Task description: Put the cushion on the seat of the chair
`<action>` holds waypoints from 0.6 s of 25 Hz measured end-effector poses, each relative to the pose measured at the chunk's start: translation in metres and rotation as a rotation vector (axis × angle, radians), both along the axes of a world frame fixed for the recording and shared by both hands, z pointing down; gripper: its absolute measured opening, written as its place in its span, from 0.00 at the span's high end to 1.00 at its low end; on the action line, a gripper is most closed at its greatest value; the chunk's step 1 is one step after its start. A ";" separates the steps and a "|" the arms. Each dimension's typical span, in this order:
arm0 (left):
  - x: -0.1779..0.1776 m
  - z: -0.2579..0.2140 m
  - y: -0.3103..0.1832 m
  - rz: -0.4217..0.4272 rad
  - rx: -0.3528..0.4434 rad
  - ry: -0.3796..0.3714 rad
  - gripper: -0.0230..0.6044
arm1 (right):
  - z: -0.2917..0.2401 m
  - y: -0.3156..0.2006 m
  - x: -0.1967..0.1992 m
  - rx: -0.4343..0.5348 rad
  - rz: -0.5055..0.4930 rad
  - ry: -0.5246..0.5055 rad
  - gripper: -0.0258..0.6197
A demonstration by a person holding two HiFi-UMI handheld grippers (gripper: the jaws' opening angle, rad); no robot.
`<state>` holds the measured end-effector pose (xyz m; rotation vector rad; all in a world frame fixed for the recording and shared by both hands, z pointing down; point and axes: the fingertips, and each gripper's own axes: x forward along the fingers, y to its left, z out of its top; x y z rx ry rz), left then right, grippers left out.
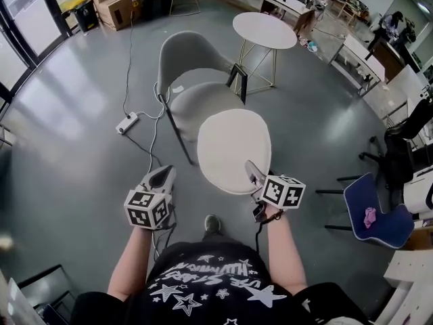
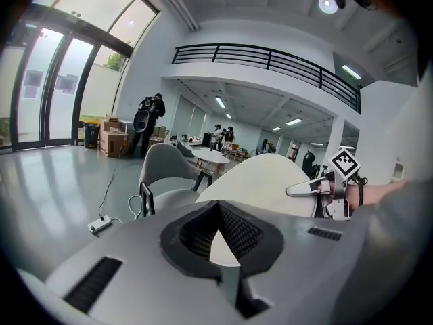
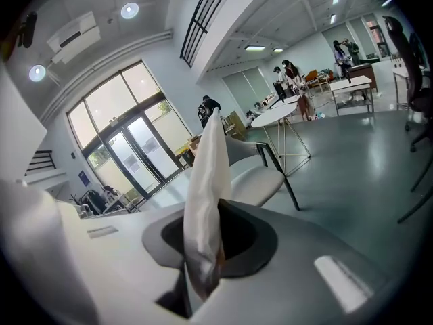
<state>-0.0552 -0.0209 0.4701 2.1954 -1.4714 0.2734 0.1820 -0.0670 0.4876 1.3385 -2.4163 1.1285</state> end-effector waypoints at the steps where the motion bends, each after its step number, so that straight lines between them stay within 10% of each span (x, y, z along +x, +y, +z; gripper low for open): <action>1: 0.002 0.000 -0.007 -0.009 0.003 -0.001 0.95 | 0.001 -0.007 0.003 0.000 -0.005 0.003 0.87; 15: -0.020 -0.009 -0.064 -0.072 0.011 -0.030 0.95 | 0.014 -0.063 -0.002 -0.032 -0.013 -0.030 0.87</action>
